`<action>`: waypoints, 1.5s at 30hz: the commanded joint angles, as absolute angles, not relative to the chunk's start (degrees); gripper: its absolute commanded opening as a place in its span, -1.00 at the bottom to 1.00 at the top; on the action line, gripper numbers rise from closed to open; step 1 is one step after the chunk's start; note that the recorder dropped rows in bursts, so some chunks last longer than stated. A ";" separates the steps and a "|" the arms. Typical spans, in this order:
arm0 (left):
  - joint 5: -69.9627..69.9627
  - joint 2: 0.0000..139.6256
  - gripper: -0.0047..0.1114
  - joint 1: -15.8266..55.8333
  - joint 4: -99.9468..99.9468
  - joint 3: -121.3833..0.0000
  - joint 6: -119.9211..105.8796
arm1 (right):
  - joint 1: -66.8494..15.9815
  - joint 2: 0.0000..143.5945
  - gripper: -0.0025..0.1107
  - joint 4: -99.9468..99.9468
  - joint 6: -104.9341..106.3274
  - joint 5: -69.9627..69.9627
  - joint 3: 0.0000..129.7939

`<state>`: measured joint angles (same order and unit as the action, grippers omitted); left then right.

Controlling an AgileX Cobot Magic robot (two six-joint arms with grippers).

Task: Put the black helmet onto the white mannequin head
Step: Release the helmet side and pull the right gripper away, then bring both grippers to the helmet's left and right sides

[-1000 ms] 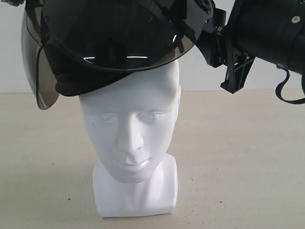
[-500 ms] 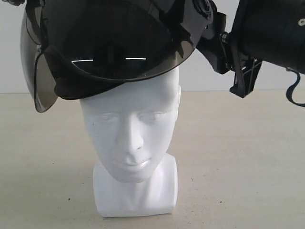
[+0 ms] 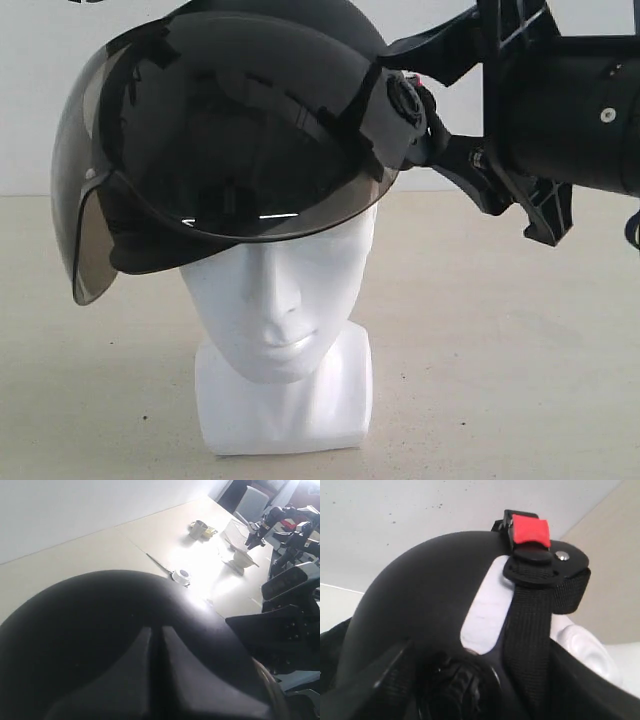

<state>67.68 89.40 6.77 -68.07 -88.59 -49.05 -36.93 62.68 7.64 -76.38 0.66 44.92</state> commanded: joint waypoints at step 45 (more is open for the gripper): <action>49.60 61.83 -0.84 -10.81 -62.91 -77.43 -35.89 | -36.51 46.30 -0.84 35.29 -59.77 -24.90 44.14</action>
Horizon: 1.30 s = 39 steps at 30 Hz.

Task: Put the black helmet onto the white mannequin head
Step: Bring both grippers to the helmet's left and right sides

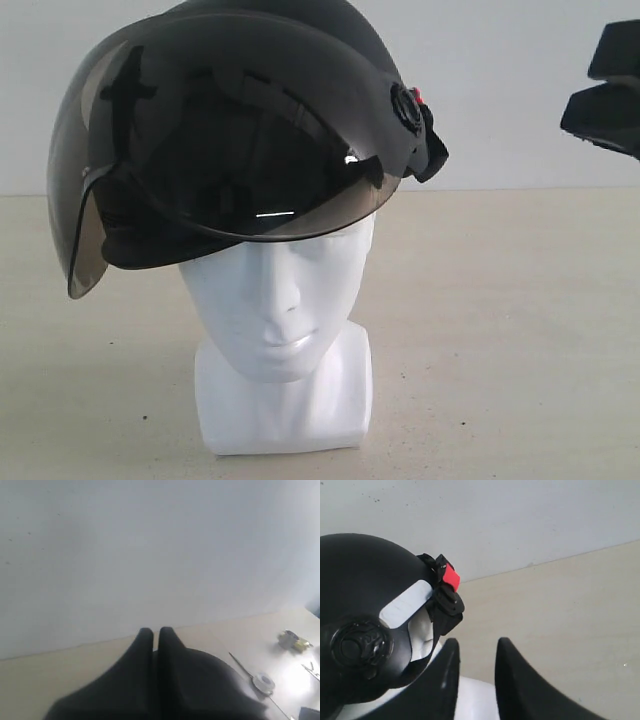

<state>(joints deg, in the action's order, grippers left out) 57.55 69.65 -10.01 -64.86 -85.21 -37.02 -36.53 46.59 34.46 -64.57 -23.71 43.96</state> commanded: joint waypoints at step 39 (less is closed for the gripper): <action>13.33 53.37 -0.84 5.14 -36.84 -36.12 -4.50 | -36.51 63.85 -0.94 -0.94 -9.09 -41.88 74.32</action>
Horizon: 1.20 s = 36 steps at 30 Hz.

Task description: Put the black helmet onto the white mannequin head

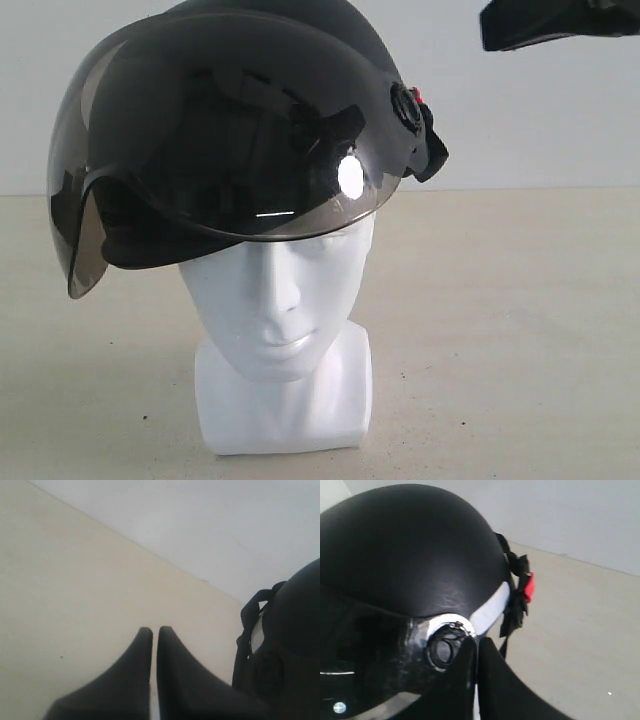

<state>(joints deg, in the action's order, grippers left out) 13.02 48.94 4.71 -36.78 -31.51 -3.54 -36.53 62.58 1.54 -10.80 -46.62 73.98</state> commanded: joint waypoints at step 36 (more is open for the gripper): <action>26.93 71.06 -0.84 5.24 -72.28 -51.82 -37.15 | -36.51 70.33 -0.94 -12.23 -6.25 -39.30 69.93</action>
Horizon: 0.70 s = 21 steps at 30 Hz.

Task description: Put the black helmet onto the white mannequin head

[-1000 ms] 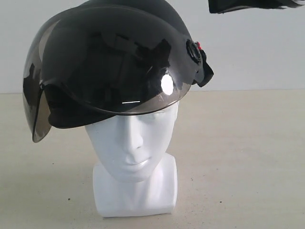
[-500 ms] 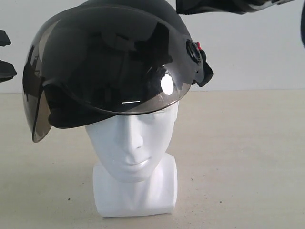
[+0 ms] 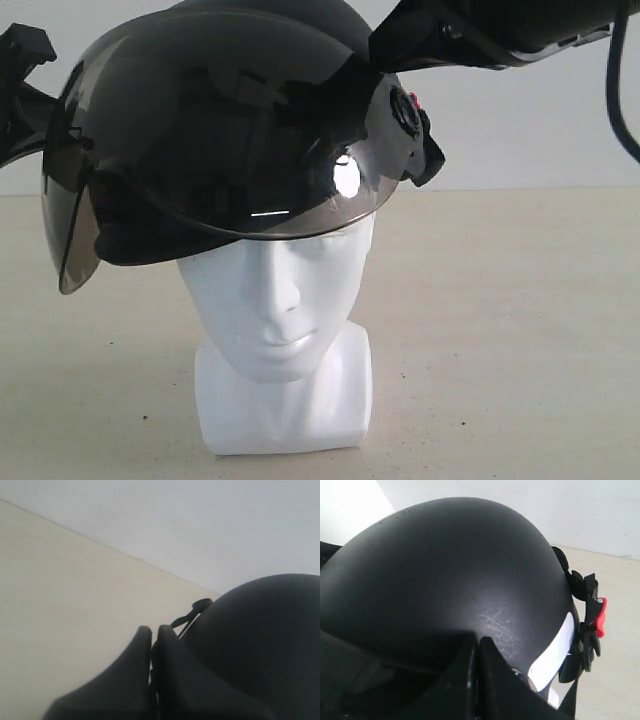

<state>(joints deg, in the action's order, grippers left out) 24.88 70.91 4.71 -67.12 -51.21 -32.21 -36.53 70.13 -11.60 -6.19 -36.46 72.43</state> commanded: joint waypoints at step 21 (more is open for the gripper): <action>43.52 70.38 -0.84 5.24 -80.72 -57.00 -39.92 | -36.51 69.02 -0.94 -0.92 -13.22 -44.88 69.29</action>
